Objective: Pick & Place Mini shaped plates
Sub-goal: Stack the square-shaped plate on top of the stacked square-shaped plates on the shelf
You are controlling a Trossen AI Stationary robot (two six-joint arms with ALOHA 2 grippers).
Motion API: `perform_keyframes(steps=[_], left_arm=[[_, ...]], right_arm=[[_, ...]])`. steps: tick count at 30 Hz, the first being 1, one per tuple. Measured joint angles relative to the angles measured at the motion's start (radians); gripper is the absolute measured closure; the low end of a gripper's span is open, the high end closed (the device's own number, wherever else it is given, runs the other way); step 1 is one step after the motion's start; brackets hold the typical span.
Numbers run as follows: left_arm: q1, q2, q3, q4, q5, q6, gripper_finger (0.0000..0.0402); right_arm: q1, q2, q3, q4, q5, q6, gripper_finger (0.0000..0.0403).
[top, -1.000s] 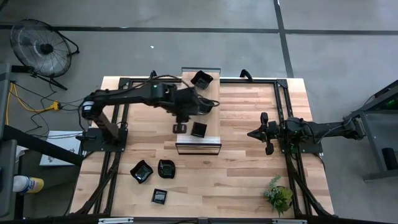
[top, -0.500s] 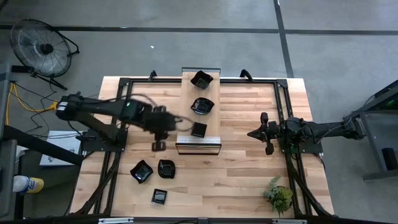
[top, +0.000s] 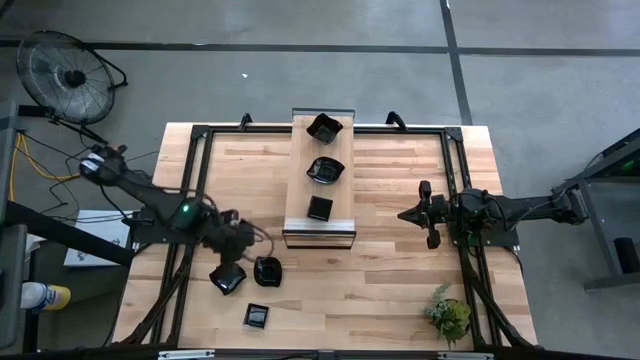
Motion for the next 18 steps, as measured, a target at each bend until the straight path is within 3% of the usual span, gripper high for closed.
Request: perform_keyframes(steps=[11, 18], left_arm=[[-0.187, 0.028, -0.167, 0.358, -0.039, -0.542, 0.0318], [-0.276, 0.123, -0.171, 0.428, -0.122, -0.818, 0.0318]], right_arm=[[0.0, 0.0, 0.0, 0.0, 0.0, 0.0, 0.0398], [0.0, 0.0, 0.0, 0.0, 0.0, 0.0, 0.0398]])
